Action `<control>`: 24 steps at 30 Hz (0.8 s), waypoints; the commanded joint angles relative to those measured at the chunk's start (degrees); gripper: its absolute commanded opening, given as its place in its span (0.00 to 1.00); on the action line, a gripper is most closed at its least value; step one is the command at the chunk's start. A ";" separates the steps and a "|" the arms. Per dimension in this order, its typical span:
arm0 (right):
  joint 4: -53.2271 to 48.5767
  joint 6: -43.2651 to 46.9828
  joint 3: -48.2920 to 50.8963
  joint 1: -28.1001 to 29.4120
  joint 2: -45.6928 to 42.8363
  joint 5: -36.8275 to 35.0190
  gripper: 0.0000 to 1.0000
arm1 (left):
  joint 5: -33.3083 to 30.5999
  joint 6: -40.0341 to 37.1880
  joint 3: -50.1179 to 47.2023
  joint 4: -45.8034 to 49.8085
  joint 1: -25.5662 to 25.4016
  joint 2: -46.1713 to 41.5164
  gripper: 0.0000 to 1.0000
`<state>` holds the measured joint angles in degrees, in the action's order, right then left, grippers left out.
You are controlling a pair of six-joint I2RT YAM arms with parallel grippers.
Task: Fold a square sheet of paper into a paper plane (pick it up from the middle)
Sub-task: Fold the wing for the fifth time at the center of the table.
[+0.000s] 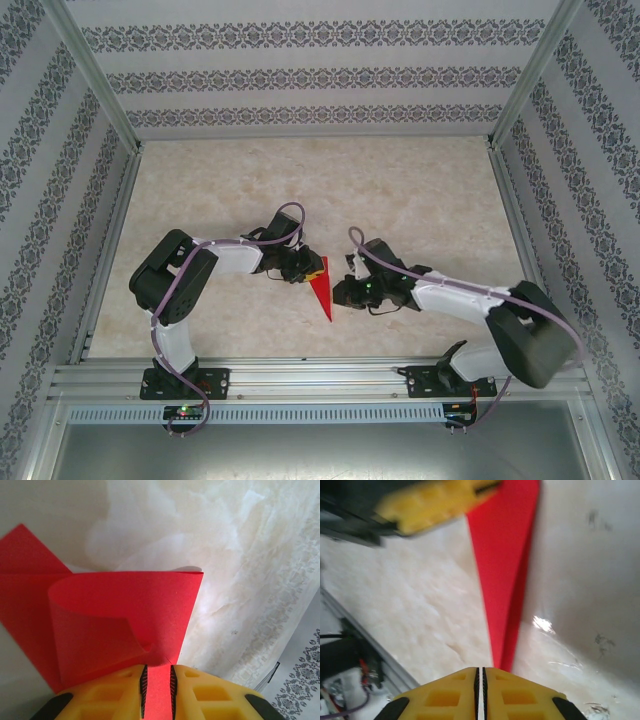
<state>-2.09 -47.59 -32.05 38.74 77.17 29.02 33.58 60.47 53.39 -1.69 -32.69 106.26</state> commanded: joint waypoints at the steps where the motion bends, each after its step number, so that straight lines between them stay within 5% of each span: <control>1: 10.70 -5.67 2.24 -0.51 0.75 2.67 0.10 | -2.88 0.43 -1.15 5.13 -0.58 1.93 0.24; 8: 32.67 -16.44 3.98 1.05 14.91 9.00 0.03 | -2.86 0.46 -1.09 5.34 -0.54 1.87 0.23; 17: 30.85 -15.51 5.96 5.18 22.09 7.50 0.01 | -3.07 0.68 -1.26 5.16 -0.54 1.92 0.23; 24: 25.63 -12.79 6.51 7.21 17.20 6.00 0.02 | -3.19 0.79 -1.04 5.64 -0.54 2.18 0.23</control>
<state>29.80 -62.17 -27.40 43.86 96.36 34.50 33.74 60.47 53.39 -1.23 -32.69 106.26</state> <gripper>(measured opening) 0.060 0.229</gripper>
